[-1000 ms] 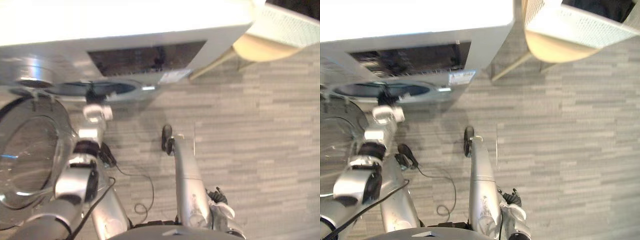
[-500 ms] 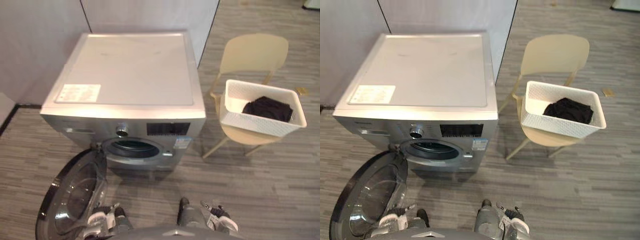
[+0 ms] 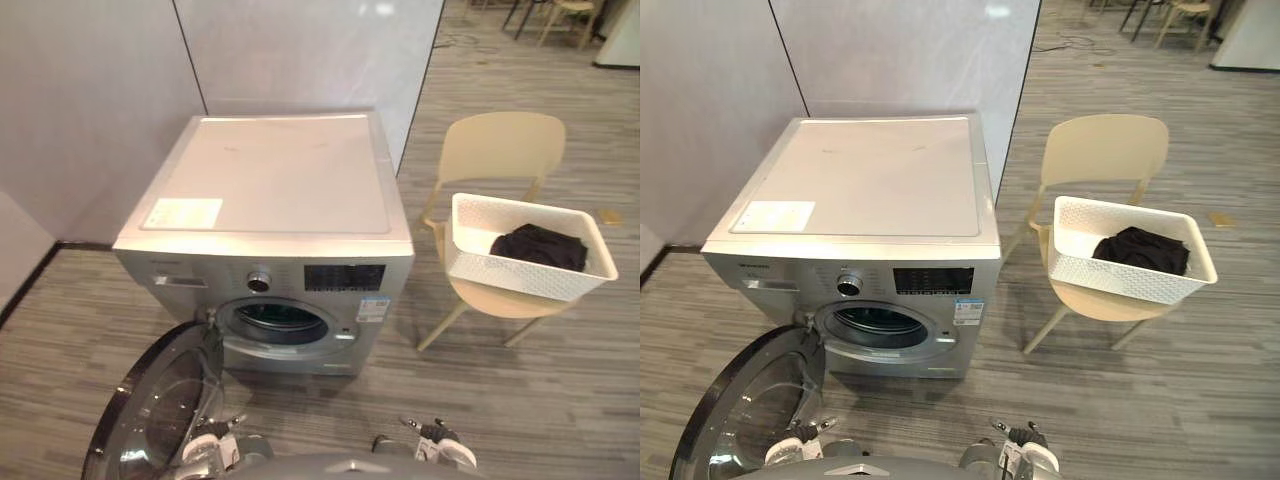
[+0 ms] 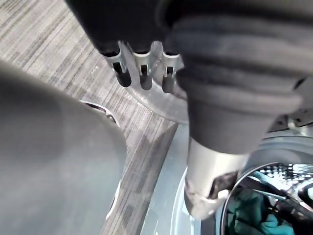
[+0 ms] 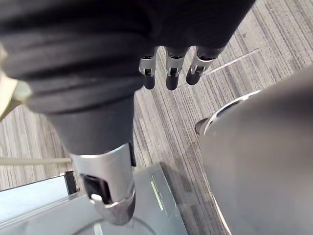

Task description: Pick up the laundry basket with both hands and put the clothes into the washing machine.

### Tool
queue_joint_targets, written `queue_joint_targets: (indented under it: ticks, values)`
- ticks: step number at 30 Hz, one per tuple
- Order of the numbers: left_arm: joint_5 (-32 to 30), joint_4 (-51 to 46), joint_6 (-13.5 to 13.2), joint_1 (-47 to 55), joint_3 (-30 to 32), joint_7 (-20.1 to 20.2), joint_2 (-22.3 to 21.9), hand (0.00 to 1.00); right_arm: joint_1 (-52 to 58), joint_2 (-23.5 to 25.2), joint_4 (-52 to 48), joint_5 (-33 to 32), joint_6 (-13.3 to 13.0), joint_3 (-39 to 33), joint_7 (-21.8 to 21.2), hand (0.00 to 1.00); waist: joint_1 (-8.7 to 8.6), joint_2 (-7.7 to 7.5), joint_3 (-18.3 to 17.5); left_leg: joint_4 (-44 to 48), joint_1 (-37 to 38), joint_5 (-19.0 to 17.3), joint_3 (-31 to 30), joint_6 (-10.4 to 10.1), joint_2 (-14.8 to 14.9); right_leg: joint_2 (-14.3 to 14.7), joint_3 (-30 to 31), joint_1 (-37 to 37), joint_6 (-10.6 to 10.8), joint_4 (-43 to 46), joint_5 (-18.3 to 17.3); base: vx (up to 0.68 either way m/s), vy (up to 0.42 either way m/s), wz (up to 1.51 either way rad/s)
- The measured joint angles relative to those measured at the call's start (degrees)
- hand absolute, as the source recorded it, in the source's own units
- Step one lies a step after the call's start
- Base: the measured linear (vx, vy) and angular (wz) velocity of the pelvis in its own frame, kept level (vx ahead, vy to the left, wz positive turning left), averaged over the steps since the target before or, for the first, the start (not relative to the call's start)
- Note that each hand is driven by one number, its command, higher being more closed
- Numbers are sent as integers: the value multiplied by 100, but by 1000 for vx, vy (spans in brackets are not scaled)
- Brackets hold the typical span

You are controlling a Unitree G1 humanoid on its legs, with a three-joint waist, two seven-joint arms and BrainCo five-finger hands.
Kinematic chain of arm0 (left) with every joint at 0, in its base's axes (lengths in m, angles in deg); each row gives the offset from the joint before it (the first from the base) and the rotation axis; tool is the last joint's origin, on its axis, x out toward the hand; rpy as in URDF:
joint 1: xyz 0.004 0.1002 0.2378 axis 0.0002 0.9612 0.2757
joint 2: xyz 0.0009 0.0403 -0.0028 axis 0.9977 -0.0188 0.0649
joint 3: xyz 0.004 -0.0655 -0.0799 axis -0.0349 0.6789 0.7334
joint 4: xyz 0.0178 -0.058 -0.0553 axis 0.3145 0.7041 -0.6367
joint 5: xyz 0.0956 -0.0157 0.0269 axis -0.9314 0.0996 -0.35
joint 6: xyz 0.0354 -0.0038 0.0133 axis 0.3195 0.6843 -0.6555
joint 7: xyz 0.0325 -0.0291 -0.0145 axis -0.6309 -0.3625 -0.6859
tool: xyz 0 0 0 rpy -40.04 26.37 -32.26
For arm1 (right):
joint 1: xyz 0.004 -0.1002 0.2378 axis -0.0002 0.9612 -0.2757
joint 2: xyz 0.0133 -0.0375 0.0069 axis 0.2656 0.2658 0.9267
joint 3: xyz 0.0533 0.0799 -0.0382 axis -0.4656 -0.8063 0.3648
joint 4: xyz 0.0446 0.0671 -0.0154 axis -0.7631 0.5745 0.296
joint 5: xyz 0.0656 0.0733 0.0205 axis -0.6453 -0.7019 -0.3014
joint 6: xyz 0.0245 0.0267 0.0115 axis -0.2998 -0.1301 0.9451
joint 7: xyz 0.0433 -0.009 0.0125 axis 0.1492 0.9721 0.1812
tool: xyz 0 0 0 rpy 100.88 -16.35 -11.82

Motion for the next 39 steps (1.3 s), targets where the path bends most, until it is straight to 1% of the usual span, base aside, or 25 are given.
queue_joint_targets:
  ticks: [1,3,7,11,12,13,14,15,16,17,18,19,22,23,24,25,27,28,31,32,33,34,36,38,39]
  values:
    - [0,-6,-10,18,64,2,22,0,60,79,-3,0,-2,-43,-1,0,26,-88,-71,-116,85,16,67,39,-55,-14,102,93,-48,-204,152,45,147,-54]
    - [-7,8,-9,26,78,37,38,0,103,114,-13,0,-6,-121,-8,0,-46,-117,-138,-304,189,66,279,102,-130,-44,223,165,-270,-563,391,74,141,-46]
    - [-208,143,-2,6,24,163,31,0,150,101,-13,-1,-6,-219,-93,0,-137,-130,-309,-828,322,295,375,166,-335,-119,202,161,-267,-868,517,107,70,-11]
    - [-430,266,5,-10,-135,250,-41,0,177,22,-22,-9,-17,-310,-117,0,-113,90,-381,-1100,586,417,424,103,-244,56,233,135,-268,-872,518,173,-18,-22]
    - [-459,273,6,-24,-149,254,-55,0,171,7,-26,-9,-19,-292,-122,0,-112,72,-345,-1097,613,417,471,103,-209,102,232,101,-269,-820,517,103,-61,-60]
    - [-464,269,10,-59,-123,269,-74,0,97,12,-47,-10,-24,-230,-128,0,-106,127,-322,-1009,604,413,600,107,-116,200,203,-212,-263,-416,521,56,-64,-88]
    - [-468,263,16,-96,-91,289,-63,0,73,23,-118,-10,-42,-102,-128,0,-72,75,-308,-931,515,412,732,119,-70,250,160,-615,-264,11,526,53,-85,-134]
    - [-467,237,15,-135,-99,286,-58,0,55,34,-251,-10,-71,47,-129,0,-13,64,-303,-968,513,404,901,134,-51,302,-161,-1000,-388,339,615,38,-104,-202]
    - [-462,223,14,-124,-145,283,-21,0,-99,38,-306,-8,-80,241,-131,0,31,149,-284,-1139,581,393,1251,146,94,350,-769,-1247,-605,166,907,44,-145,-194]
    - [-455,226,13,-244,-165,274,15,0,-202,56,-363,-7,-69,242,-131,0,-49,73,-100,-1156,678,366,1453,110,54,39,-1456,-1367,-905,981,115,27,-121,-143]
    - [-449,219,12,-266,-180,269,30,0,-191,57,-358,-8,-64,235,-129,0,-56,37,-68,-1154,701,366,1473,110,42,-74,-1590,-1372,-916,1206,-73,9,-119,-48]
    - [-439,216,-6,-282,-346,238,116,0,-113,47,-231,-6,-58,127,-120,0,-70,-59,21,-1111,832,370,1519,103,54,-418,-1882,-1289,-887,1808,-444,4,-124,-23]
    - [-406,430,0,-210,-486,227,350,0,-86,-4,43,-14,-42,-159,-94,0,-110,-172,46,-1100,983,452,1506,-38,160,-1163,-1753,-1154,-546,2027,-584,32,-225,-17]
    - [-435,510,2,-214,-548,226,491,0,-106,7,168,-10,-29,-283,-88,0,-146,-311,65,-1114,1029,505,1438,-149,116,-1380,-1594,-1027,-470,1673,-232,80,-337,-3]
    - [-432,549,-1,-211,-540,226,550,0,-150,9,239,-12,-24,-378,-89,0,-156,-393,75,-1149,1094,537,1392,-271,130,-1280,-1455,-960,78,1577,-312,93,-393,-13]
    - [-448,655,-4,-224,-513,224,540,0,-185,-43,296,-15,-32,-511,-99,0,-127,-199,118,-1317,1181,633,1361,-386,310,-1051,-1494,-831,228,1423,-453,67,-361,-27]
    - [-459,722,2,-227,-467,231,396,0,-211,-304,560,-60,-17,-773,-58,0,-161,10,151,-1460,1295,974,1243,-530,508,-714,-1461,-840,72,1446,-593,49,-348,-35]
    - [-459,714,1,-204,-433,230,382,0,-190,-342,678,-63,-11,-837,-34,0,-176,23,141,-1401,1331,1048,1235,-572,567,-657,-1429,-828,26,1477,-676,46,-287,-42]
    - [-439,644,-1,-101,-92,221,403,0,-19,-314,840,-216,2,-1136,26,0,-261,64,131,49,956,1147,869,-473,1237,-200,-1346,-603,-167,1407,-897,64,-284,-44]
    - [-418,583,1,-92,15,213,408,0,43,-292,880,-283,40,-1192,35,0,-262,58,136,718,678,1335,649,-193,1471,-50,-1335,-509,-255,1325,-905,63,-288,-34]
    - [-384,454,0,-64,119,204,411,0,106,-253,866,-307,83,-1243,42,0,-226,33,148,1348,407,1683,440,340,1664,102,-1280,-384,-338,1215,-900,59,-273,-61]
    - [-299,294,-30,31,171,167,423,0,213,-223,857,-313,101,-1251,56,0,-140,-39,184,1969,52,2295,91,760,1781,230,-1105,-202,-423,1029,-881,122,-215,-81]
    - [-168,193,-56,32,187,148,409,0,300,-217,648,-316,103,-1245,89,0,-105,-10,212,2904,-438,1982,-163,607,1638,339,-910,-29,-566,806,-834,154,-101,-64]
    - [-96,136,-74,46,235,111,327,0,293,-240,350,-306,103,-1117,182,0,-62,109,268,3419,-1202,1003,-283,336,971,383,-814,157,-641,479,-786,132,-4,-28]
    - [-86,125,-74,63,229,110,322,0,277,-267,341,-305,103,-1094,182,0,-33,113,270,3324,-1362,842,-320,227,734,386,-812,197,-661,384,-772,158,50,-16]
